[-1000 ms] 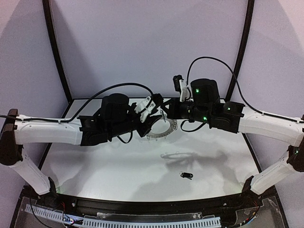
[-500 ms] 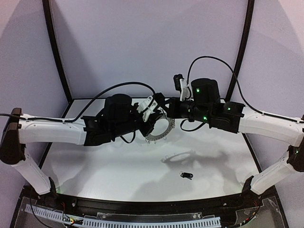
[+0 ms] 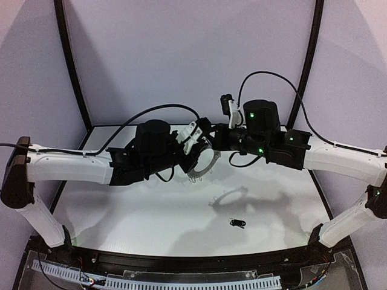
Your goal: Put the keys on the keyring
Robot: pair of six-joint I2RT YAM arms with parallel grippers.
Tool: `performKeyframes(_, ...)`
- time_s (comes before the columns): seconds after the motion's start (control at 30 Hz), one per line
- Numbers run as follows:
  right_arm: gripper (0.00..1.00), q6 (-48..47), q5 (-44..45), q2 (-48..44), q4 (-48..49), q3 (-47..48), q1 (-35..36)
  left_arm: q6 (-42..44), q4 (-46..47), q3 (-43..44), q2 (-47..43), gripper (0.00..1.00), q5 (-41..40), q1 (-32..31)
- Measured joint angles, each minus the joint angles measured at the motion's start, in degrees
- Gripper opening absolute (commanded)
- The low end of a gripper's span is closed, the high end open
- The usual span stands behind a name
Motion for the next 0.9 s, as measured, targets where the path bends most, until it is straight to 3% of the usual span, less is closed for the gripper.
performKeyframes(0.13, 0.0, -0.2, -0.1, 0.0, 0.0, 0.0, 0.1, 0.0, 0.1, 0.0, 0.2, 0.01, -0.1, 0.0)
performKeyframes(0.53, 0.0, -3.0, -0.3, -0.8, -0.5, -0.8, 0.1, 0.1, 0.2, -0.7, -0.2, 0.01, 0.3, 0.1)
performKeyframes(0.7, 0.0, -5.6, -3.1, -2.0, -2.3, -1.7, 0.7, 1.2, 1.9, -5.6, -3.5, 0.01, 4.3, 0.0)
performKeyframes(0.9, 0.0, -6.0, -6.1, -2.2, -3.8, -1.8, 0.8, 3.3, 11.5, -14.6, -7.4, 0.01, 9.8, 0.0)
